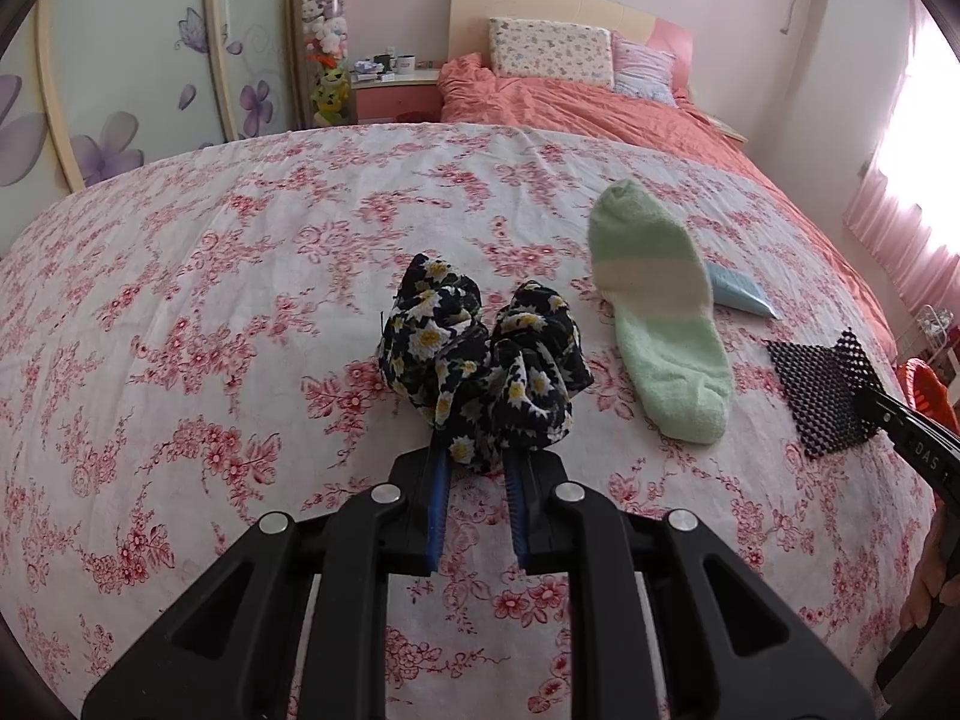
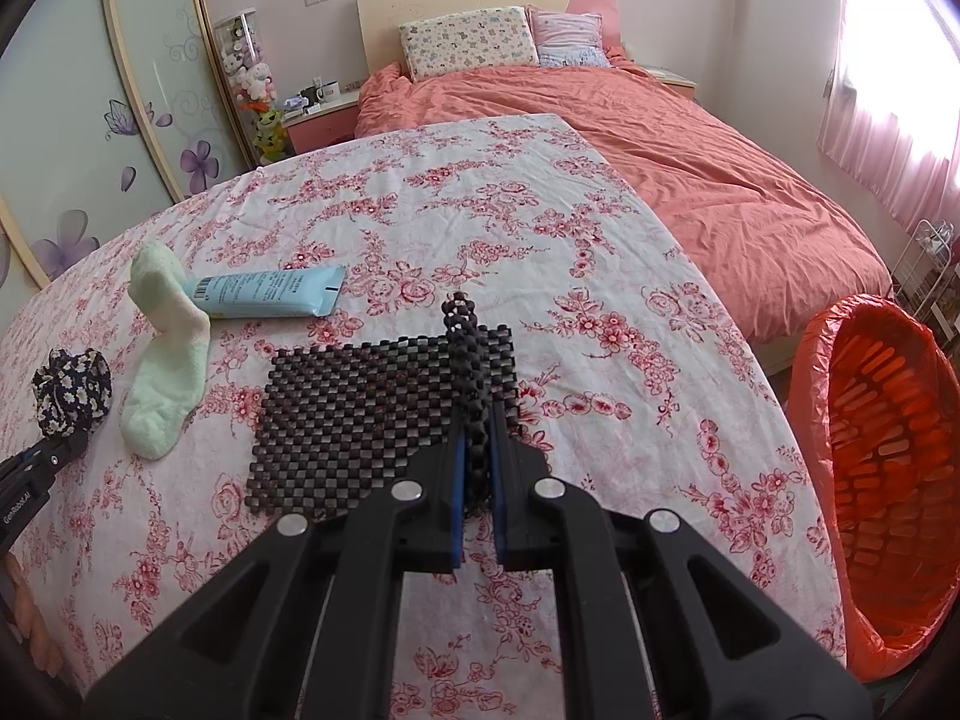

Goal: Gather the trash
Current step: 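Carry the mesh pad toward the orange basket with the right tool while the left tool holds the scrunchie, then drop the mesh pad and scrunchie into the orange basket, opening both tools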

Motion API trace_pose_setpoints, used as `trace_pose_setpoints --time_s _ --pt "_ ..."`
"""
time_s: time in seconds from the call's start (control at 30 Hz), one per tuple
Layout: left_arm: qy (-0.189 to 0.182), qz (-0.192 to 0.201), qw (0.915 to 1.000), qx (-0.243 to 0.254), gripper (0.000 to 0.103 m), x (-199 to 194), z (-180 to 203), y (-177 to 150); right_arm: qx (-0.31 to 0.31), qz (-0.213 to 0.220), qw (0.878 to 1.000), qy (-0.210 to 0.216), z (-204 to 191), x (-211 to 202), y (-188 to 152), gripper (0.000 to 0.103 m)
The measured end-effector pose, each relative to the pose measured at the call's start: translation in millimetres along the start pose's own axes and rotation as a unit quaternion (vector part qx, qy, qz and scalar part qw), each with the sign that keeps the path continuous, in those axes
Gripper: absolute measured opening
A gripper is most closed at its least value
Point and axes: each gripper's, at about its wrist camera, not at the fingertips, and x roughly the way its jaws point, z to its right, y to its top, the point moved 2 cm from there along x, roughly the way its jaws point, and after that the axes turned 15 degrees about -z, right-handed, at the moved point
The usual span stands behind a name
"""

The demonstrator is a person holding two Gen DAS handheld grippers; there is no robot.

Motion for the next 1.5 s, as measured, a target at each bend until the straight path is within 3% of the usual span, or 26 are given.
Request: trace_pose_setpoints --time_s 0.2,0.5,0.8,1.1,1.37,1.5 --pt "-0.004 0.022 0.9997 0.004 0.007 -16.4 4.2 -0.5 -0.002 0.024 0.999 0.027 -1.3 -18.1 -4.3 0.006" --pt "-0.019 0.072 0.9964 0.040 0.007 -66.8 37.8 -2.7 -0.008 0.092 0.994 0.052 6.1 -84.2 -5.8 0.006" --pt "-0.080 0.088 0.9879 0.100 0.007 -97.7 111.1 -10.4 0.042 0.156 0.986 0.040 68.6 -155.4 -22.6 0.006" --pt "-0.161 0.069 0.9658 0.191 0.007 -102.3 222.0 -26.7 0.112 0.176 0.978 0.013 160.6 -187.5 -50.1 0.006" --pt "-0.209 0.044 0.9370 0.276 0.007 -89.2 320.1 -46.8 0.162 0.172 0.972 0.008 226.9 -178.7 -68.0 0.006" --pt "-0.224 0.026 0.9273 0.299 0.007 -74.8 354.3 -47.3 0.178 0.166 0.970 0.008 255.5 -168.2 -69.4 0.006"
